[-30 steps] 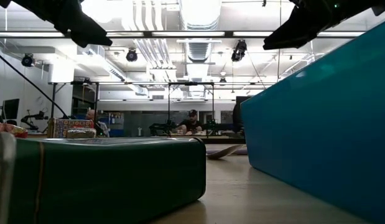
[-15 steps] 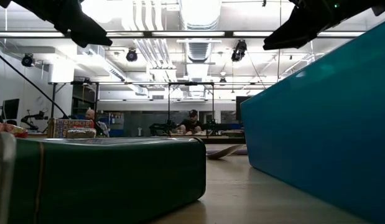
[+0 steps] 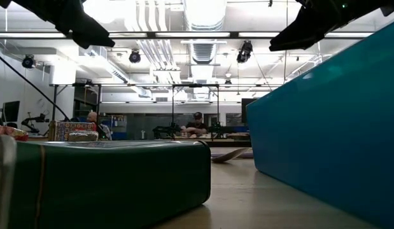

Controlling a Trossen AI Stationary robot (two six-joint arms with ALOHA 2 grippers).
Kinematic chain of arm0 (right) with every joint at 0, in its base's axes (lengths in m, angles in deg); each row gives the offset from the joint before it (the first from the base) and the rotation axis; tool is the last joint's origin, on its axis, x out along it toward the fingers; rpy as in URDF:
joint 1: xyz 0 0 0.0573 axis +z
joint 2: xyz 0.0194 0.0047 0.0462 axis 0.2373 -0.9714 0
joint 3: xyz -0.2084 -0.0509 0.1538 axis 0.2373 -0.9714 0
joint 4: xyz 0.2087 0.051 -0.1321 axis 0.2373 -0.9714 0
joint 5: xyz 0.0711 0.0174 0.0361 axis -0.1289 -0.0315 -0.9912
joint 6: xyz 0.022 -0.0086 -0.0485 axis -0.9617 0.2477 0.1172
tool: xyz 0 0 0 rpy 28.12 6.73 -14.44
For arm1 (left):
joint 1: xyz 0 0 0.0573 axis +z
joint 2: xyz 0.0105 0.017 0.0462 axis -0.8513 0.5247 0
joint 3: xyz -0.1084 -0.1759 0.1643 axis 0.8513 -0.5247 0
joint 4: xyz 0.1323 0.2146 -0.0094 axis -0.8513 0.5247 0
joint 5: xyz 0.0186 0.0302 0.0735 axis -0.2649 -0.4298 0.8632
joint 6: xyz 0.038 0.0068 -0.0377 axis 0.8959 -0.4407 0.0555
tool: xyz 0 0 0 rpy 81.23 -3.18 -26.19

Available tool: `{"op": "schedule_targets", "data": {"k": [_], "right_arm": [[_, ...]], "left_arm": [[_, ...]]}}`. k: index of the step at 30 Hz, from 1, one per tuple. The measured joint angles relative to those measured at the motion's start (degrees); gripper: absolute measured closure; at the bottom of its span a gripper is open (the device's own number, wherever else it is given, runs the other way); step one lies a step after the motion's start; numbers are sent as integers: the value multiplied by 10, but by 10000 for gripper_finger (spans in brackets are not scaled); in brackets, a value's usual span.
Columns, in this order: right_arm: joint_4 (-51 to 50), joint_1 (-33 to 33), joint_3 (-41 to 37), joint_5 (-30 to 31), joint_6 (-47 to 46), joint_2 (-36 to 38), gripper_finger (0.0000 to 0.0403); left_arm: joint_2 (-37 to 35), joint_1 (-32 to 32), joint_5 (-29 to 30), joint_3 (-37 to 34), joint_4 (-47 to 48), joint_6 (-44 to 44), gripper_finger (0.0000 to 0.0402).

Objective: Pick & Place Food Item
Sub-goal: Put the red noodle pack into the yellow bin

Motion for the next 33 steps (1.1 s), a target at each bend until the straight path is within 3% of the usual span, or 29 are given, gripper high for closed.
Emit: {"op": "schedule_targets", "data": {"k": [3,8,12,17,23,33], "right_arm": [[0,0,0,0,0,0,124],[0,0,0,0,0,0,124],[0,0,0,0,0,0,124],[0,0,0,0,0,0,124],[0,0,0,0,0,0,124],[0,0,0,0,0,0,124]], "left_arm": [[0,0,0,0,-1,-5,180],[0,-1,-34,0,11,-231,180],[8,-17,-67,0,60,-263,180],[42,-41,-28,0,96,-329,180],[99,-73,-25,13,105,-373,180],[204,-190,13,91,147,-482,180]]}}
